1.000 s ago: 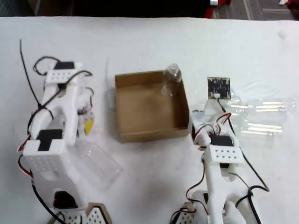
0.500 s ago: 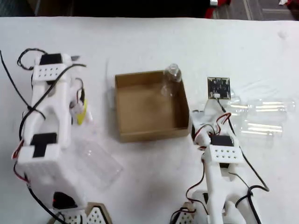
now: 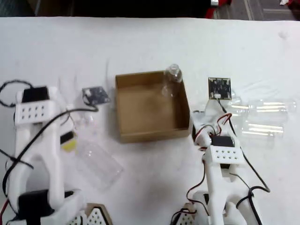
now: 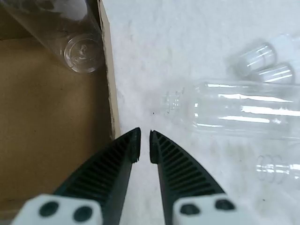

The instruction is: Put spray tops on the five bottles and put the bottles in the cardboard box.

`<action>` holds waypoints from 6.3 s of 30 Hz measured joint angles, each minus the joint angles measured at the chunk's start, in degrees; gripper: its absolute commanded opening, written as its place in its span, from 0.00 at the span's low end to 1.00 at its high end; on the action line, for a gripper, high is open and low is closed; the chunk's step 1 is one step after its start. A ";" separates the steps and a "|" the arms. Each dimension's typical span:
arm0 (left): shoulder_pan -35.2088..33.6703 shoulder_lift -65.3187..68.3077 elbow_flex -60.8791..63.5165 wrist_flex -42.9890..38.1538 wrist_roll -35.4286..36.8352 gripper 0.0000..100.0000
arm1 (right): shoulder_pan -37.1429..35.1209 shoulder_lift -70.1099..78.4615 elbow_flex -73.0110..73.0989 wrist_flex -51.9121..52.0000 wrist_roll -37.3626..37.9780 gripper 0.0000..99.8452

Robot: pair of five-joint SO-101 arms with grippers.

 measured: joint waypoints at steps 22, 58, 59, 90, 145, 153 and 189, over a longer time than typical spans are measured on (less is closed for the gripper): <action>-1.05 -2.02 23.91 -40.00 -20.31 0.26 | 0.00 0.00 0.00 0.00 0.00 0.02; 12.57 -2.02 24.70 -46.51 -3.96 0.26 | 0.00 0.00 0.00 0.00 0.00 0.02; 12.57 -2.02 24.26 -45.71 -3.78 0.26 | 0.00 0.00 0.00 0.00 0.00 0.02; 15.03 -2.02 5.19 -23.82 79.30 0.26 | 0.00 0.00 0.00 0.00 0.00 0.02; 18.02 20.48 0.97 -25.58 84.31 0.13 | 0.00 0.00 0.00 0.00 0.00 0.02; 18.02 20.48 0.88 -25.58 84.48 0.04 | 0.00 0.00 0.00 0.00 0.00 0.02; 30.86 -10.29 -24.70 -5.36 82.46 0.02 | 0.00 0.00 0.00 0.00 0.00 0.02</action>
